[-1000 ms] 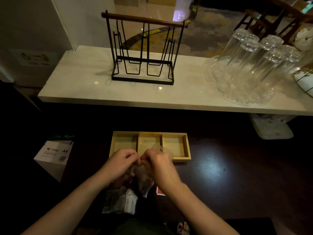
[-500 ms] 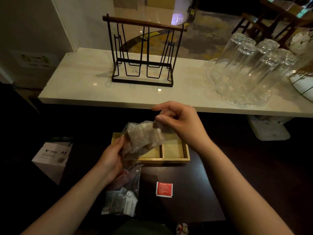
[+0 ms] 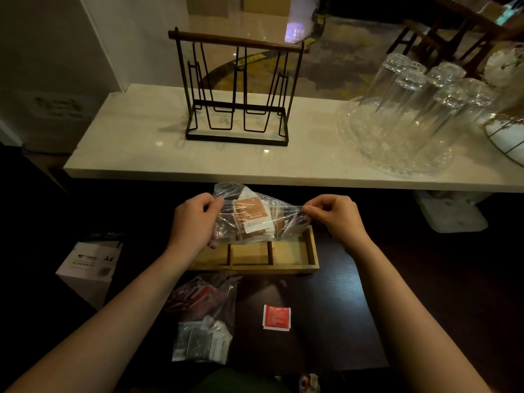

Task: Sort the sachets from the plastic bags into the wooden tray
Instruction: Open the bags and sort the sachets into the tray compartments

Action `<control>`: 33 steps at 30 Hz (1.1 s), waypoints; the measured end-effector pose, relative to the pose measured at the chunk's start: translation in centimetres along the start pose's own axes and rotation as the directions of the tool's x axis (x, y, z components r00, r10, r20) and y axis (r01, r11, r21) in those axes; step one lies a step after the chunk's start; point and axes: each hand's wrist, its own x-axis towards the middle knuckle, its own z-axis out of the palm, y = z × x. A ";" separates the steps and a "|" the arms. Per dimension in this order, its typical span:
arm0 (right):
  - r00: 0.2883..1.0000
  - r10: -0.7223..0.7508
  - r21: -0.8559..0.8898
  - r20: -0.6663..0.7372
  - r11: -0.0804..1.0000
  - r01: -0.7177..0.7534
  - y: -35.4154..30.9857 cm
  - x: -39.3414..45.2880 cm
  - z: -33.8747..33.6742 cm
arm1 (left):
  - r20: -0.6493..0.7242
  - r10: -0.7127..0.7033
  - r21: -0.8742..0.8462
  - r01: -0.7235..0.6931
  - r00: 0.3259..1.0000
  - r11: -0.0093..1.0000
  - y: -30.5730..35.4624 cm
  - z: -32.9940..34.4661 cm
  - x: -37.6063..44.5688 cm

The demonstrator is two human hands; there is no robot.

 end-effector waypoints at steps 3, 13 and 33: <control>1.000 0.025 0.054 -0.005 0.998 -0.025 0.8 -0.1 0.0 | 0.004 0.032 -0.020 -0.032 0.999 0.999 1.0 0.1 0.0; 0.997 0.072 0.222 0.024 0.972 -0.076 2.4 -0.3 0.4 | 0.043 0.130 -0.087 -0.125 0.991 0.988 4.0 -0.1 0.3; 0.995 0.092 0.268 -0.030 0.960 -0.080 3.8 -0.6 -1.2 | 0.204 0.185 -0.108 -0.166 0.961 0.980 7.6 -0.2 0.2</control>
